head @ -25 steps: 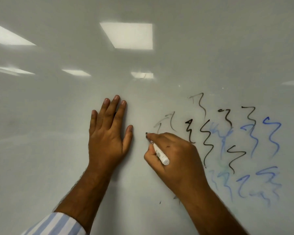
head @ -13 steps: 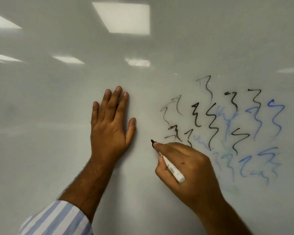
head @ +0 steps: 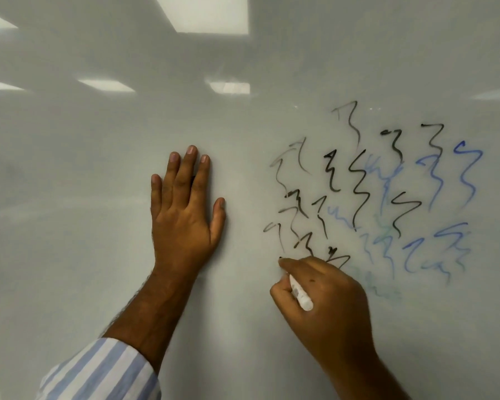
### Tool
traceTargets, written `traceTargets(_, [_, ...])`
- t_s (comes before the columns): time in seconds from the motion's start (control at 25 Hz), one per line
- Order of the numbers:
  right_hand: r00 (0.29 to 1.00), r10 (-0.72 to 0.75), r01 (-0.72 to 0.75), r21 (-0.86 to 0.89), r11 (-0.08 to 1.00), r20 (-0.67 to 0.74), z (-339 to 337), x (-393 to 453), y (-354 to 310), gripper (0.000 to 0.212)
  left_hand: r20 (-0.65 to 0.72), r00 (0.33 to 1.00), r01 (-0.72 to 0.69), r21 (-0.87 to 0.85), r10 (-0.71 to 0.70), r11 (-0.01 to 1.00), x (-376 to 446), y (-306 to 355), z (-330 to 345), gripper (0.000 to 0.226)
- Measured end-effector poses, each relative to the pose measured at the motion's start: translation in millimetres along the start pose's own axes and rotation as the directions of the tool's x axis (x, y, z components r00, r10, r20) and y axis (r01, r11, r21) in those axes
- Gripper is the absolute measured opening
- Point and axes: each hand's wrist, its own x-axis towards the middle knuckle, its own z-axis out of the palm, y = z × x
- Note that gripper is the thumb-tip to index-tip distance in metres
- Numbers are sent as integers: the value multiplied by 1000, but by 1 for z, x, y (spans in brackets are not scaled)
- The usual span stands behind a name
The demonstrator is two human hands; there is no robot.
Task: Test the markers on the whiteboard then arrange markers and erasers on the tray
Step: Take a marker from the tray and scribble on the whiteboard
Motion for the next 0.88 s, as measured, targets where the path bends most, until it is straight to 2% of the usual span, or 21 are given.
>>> traceTargets(0.16, [981, 67, -59, 49, 997, -182, -18, -7, 16, 28, 8, 999, 46, -1, -46, 999, -16, 9, 3, 69])
traceTargets(0.2, [979, 75, -62, 73, 995, -190, -16, -5, 19, 30, 10, 999, 46, -6, -46, 999, -19, 10, 4, 69])
traceTargets(0.32, [998, 13, -6, 96, 995, -66, -4, 2, 21, 34, 13, 999, 37, -9, -37, 999, -21, 8, 4, 70])
traceTargets(0.44, [996, 35, -25, 121, 992, -80, -12, 9, 27, 34, 23, 999, 37, -17, -36, 999, -24, 8, 5, 71])
traceTargets(0.64, [998, -43, 42, 30, 999, 48, -9, -15, 16, 35, 46, 998, 49, -27, -48, 998, -33, 9, 5, 71])
traceTargets(0.76, [994, -104, 105, -49, 993, 24, -1, -43, 23, 29, 68, 991, 120, -40, -117, 992, -48, 26, 7, 73])
traceTargets(0.88, [998, 17, -18, -21, 1000, -57, -4, -50, 32, 31, 91, 989, 127, -70, -120, 989, -61, 37, 10, 73])
